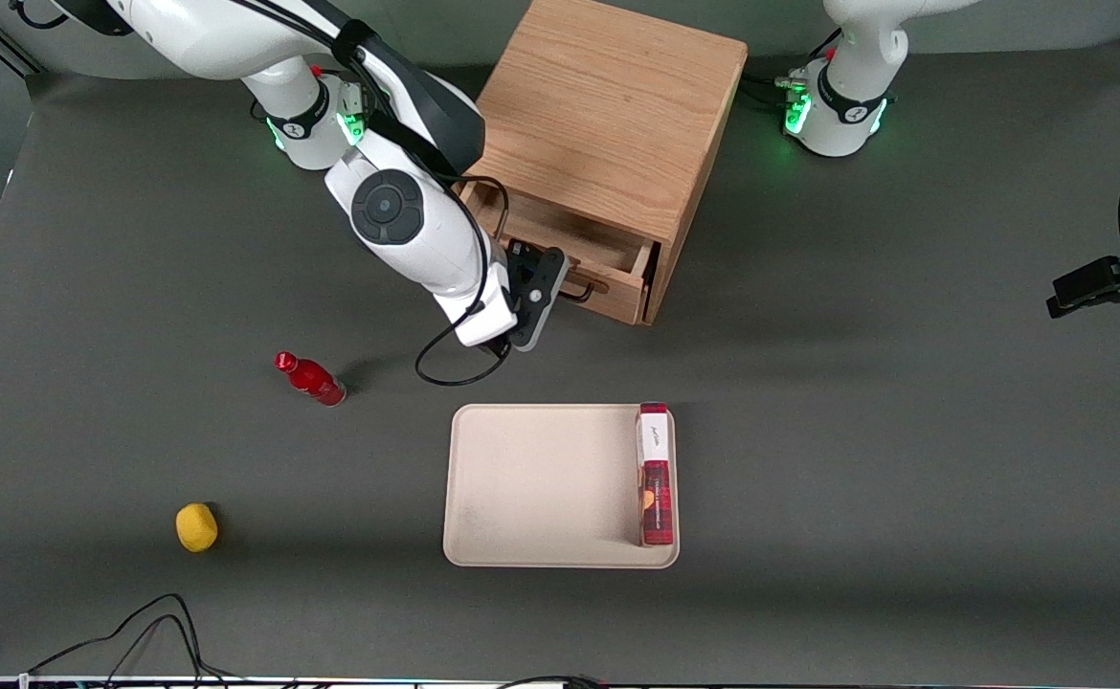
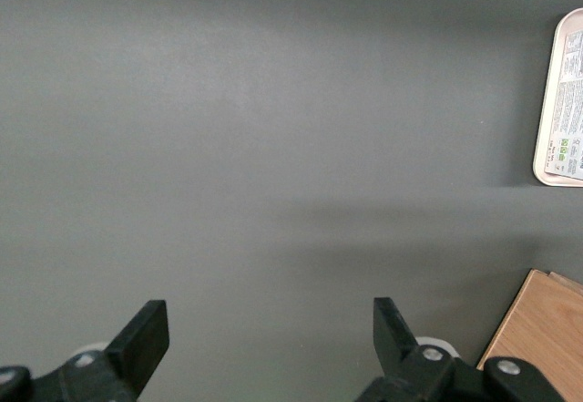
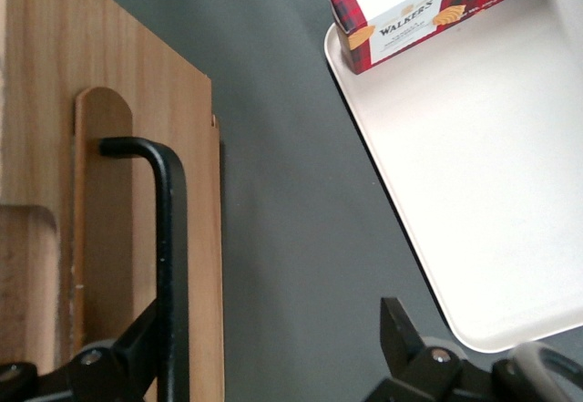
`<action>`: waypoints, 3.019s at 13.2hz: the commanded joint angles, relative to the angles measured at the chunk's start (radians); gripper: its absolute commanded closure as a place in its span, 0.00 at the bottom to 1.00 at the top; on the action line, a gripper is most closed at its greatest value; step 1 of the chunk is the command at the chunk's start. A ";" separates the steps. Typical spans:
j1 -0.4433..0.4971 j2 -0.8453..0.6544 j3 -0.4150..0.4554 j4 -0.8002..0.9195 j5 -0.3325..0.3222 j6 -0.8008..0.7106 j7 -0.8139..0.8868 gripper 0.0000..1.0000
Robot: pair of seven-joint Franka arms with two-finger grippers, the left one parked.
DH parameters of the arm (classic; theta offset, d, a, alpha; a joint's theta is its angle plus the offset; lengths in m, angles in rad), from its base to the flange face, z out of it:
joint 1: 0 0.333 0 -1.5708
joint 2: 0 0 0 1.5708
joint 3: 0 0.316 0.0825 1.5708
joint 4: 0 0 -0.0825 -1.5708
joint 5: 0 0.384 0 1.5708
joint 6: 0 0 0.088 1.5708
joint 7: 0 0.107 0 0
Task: Open upper drawer
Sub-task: 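Pull the upper drawer outward by its handle with the right gripper, then keep pulling the upper drawer further out with the right gripper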
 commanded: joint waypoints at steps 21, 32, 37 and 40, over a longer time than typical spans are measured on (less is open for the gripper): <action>-0.001 0.102 -0.024 0.139 -0.092 0.001 -0.052 0.00; -0.009 0.116 -0.045 0.154 -0.097 0.001 -0.064 0.00; -0.008 0.140 -0.045 0.188 -0.130 -0.001 -0.064 0.00; -0.009 0.157 -0.045 0.209 -0.138 -0.001 -0.064 0.00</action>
